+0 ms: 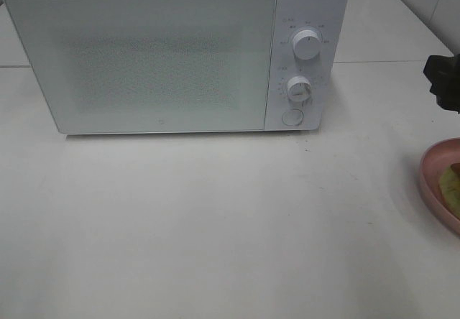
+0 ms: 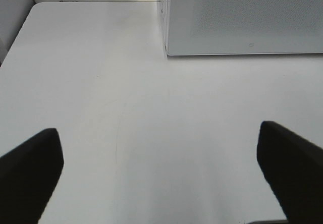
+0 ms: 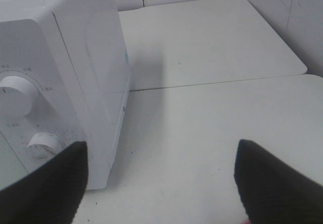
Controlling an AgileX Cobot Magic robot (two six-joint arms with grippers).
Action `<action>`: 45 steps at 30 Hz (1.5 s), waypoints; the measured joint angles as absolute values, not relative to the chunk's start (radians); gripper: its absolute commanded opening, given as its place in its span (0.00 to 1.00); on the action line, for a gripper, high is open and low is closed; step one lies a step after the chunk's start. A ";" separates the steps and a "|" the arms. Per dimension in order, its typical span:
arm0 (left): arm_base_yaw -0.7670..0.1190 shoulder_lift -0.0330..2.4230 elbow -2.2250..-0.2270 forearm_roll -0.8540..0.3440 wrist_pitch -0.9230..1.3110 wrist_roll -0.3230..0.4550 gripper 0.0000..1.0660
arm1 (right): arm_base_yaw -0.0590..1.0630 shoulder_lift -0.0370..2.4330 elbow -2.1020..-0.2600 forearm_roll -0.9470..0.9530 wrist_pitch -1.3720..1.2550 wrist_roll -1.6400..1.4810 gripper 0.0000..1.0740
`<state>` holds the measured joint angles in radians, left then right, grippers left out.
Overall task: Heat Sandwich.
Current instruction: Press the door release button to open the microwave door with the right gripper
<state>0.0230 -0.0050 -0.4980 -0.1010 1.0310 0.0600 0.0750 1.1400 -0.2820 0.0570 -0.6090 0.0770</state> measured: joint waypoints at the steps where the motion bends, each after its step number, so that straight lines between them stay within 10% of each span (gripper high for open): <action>1: 0.023 -0.005 -0.498 -0.101 1.031 0.060 0.95 | 0.094 1.149 -0.271 0.082 -0.643 0.058 0.71; 29: 0.023 -0.005 -0.498 -0.101 1.031 0.060 0.95 | 0.728 1.663 -0.249 0.681 -1.201 -0.176 0.71; 45: 0.023 -0.005 -0.498 -0.101 1.031 0.060 0.95 | 0.825 1.806 -0.366 0.768 -1.201 -0.203 0.71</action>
